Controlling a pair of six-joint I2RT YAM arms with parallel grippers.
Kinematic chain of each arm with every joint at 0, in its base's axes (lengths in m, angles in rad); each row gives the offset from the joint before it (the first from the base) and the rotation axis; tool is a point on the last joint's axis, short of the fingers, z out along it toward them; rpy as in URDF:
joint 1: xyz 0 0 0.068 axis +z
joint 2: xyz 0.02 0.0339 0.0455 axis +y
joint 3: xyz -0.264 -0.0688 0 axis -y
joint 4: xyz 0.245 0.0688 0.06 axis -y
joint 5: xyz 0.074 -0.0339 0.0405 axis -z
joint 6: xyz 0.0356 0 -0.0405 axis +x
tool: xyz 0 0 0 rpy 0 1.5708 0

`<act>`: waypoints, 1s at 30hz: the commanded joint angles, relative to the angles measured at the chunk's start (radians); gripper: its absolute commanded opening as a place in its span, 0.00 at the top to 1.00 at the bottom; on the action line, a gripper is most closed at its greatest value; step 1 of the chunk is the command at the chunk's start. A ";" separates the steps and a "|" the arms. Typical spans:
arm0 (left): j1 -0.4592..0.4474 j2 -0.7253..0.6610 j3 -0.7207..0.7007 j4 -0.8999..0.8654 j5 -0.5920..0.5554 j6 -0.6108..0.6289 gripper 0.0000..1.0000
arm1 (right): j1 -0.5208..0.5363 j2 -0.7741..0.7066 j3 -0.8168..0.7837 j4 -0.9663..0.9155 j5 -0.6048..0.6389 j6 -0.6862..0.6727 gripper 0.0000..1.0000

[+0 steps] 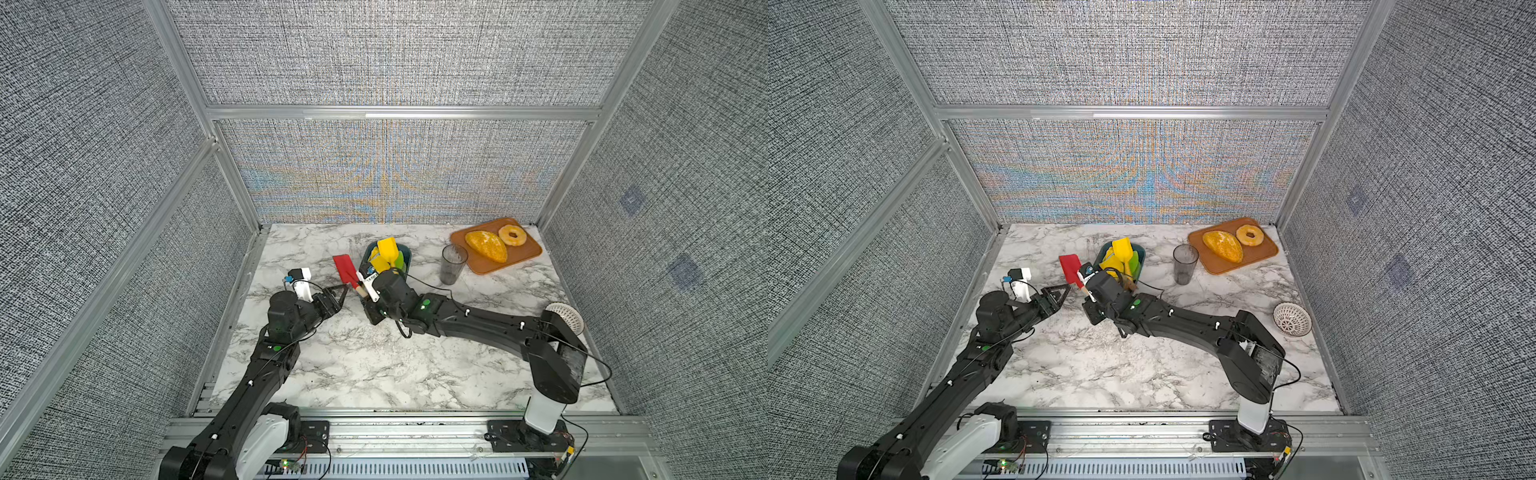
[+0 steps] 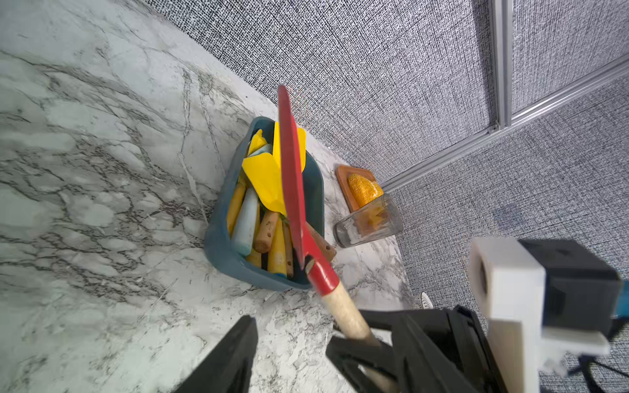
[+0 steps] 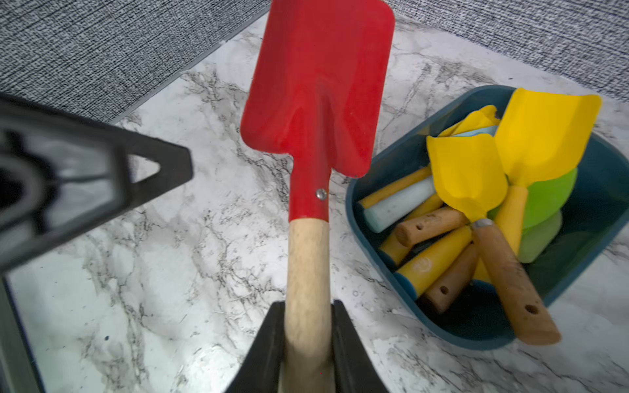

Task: Take the shovel out of the storage box
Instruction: Place the shovel at the center of the board.

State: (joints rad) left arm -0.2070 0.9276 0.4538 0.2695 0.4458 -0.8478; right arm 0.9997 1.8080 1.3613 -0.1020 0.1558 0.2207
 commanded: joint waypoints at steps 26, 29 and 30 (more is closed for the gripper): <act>-0.002 0.059 0.072 -0.093 -0.170 0.076 0.83 | 0.092 0.040 0.058 0.001 0.077 0.014 0.97; -0.001 0.065 0.077 -0.090 -0.184 0.088 0.98 | 0.091 0.043 0.059 -0.006 0.080 0.015 0.91; -0.001 0.066 0.081 -0.094 -0.192 0.094 1.00 | 0.091 0.046 0.060 -0.008 0.084 0.016 0.86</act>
State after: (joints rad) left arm -0.2077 0.9894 0.5240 0.1772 0.2714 -0.7967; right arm 1.0882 1.8523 1.4132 -0.1097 0.2401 0.2382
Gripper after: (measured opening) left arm 0.047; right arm 0.252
